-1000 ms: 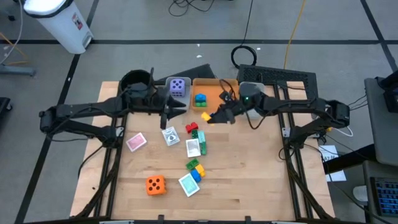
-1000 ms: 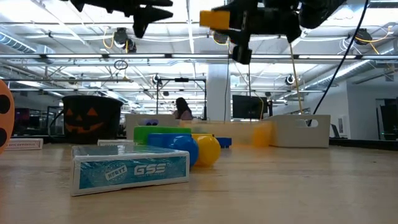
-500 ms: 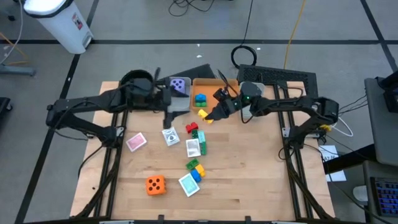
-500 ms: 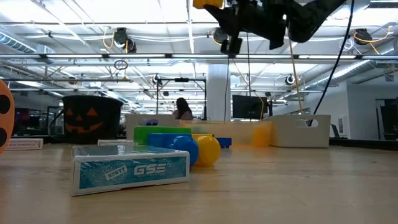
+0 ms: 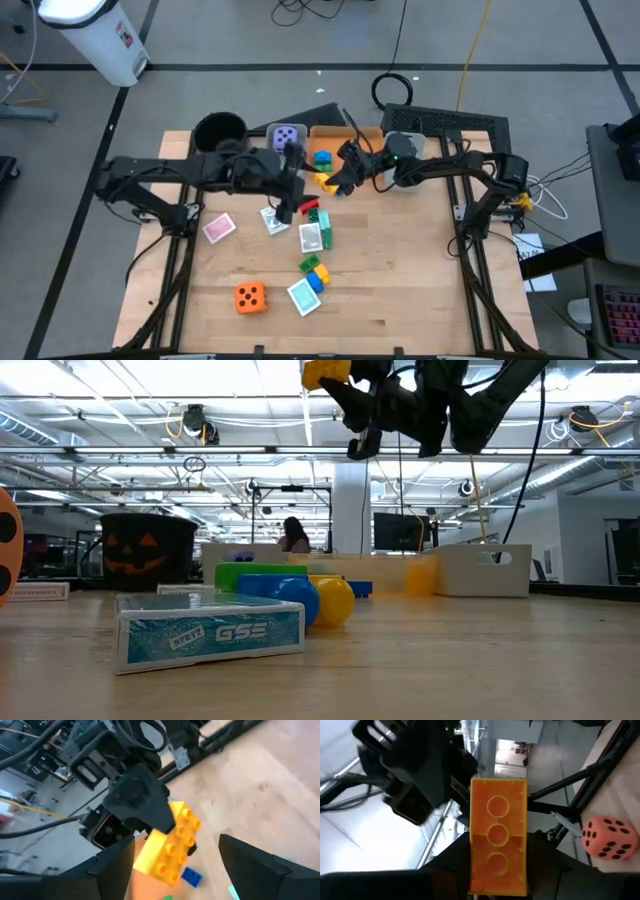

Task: Pick & Place Toys
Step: Put the top yellow game piece into the orange bin

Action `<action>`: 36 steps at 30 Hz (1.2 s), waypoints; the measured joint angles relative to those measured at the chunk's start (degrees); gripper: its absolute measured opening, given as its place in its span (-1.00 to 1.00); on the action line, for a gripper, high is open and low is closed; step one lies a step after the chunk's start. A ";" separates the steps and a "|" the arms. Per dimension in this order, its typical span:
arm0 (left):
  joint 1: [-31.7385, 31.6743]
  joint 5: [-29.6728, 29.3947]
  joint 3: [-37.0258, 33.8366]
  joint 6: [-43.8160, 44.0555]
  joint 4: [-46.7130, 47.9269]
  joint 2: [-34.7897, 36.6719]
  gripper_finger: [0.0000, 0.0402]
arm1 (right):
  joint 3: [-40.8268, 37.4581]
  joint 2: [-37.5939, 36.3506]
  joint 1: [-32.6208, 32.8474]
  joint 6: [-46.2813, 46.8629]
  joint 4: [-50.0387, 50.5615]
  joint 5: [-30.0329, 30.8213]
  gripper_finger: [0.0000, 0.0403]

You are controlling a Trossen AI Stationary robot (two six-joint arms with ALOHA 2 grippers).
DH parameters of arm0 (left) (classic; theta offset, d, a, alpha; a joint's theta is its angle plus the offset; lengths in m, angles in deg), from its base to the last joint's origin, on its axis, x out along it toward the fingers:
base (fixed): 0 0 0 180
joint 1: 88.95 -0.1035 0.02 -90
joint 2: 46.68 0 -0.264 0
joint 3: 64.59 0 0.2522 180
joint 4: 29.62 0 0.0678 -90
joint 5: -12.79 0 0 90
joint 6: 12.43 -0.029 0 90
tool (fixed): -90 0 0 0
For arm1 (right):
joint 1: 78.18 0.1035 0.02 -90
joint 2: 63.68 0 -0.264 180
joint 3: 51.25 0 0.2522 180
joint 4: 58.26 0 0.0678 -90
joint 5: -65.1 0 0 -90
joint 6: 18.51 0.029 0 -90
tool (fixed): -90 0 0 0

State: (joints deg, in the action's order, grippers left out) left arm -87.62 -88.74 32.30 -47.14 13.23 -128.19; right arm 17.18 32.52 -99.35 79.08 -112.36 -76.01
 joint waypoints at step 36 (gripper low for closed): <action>4.01 -24.59 0.00 -26.66 -6.29 -6.82 0.36 | 0.00 -0.01 0.23 6.41 -6.75 1.76 -0.35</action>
State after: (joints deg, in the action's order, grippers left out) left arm -83.60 -113.33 32.30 -73.80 6.93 -135.01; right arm 17.18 32.52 -99.13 85.49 -119.11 -74.24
